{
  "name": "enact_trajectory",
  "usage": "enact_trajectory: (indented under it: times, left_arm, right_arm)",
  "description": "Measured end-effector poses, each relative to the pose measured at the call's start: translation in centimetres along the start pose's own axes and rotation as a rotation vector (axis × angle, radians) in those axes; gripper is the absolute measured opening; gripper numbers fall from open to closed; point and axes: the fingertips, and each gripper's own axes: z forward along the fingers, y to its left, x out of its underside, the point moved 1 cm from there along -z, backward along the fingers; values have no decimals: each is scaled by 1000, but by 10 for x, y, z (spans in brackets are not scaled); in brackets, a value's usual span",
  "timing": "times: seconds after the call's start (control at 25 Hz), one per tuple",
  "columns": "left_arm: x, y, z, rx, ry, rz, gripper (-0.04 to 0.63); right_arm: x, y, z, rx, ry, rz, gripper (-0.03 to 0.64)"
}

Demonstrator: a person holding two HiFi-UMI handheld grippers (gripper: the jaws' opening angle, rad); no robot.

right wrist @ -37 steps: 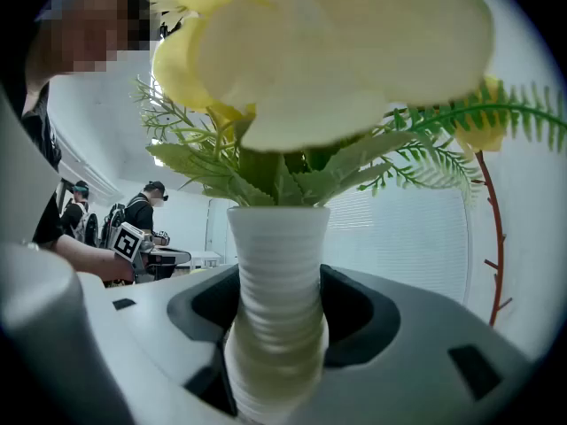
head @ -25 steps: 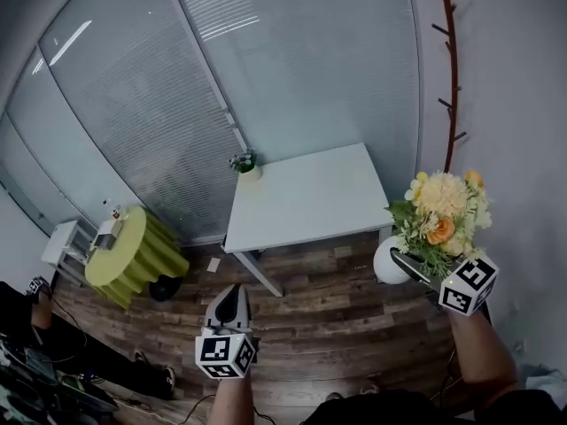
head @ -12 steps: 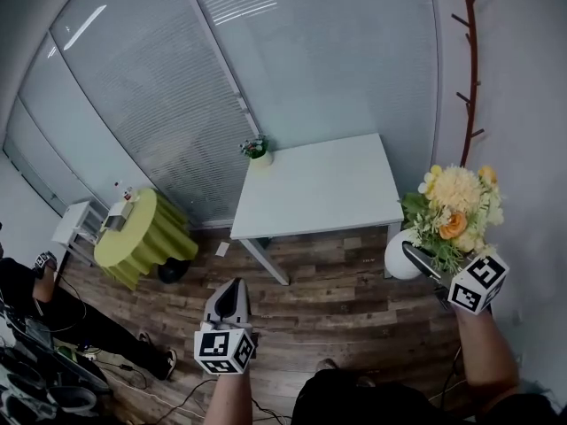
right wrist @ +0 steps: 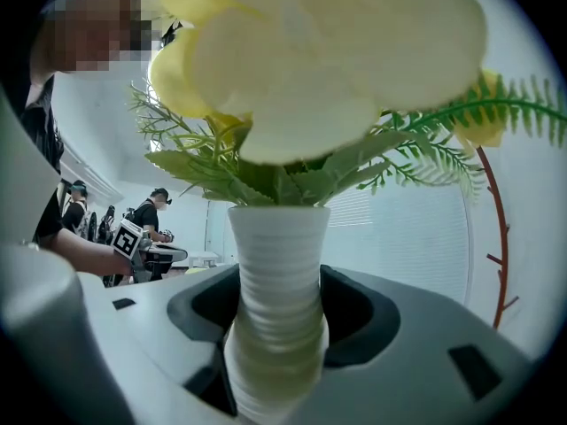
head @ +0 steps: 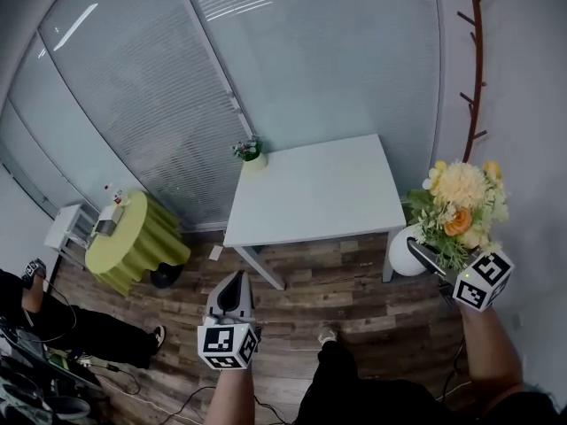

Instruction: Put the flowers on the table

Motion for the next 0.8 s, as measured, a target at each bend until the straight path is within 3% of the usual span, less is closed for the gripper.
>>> enact_trajectory:
  times: [0.4,0.8]
  left_arm:
    - [4,33,95,64,-4,-18,-5]
    - [0,81,187,111,6,20,-5]
  right_arm:
    - [-11,-29,70,19,-16,-3,287]
    - [0,-69,159,61,-9,10,287]
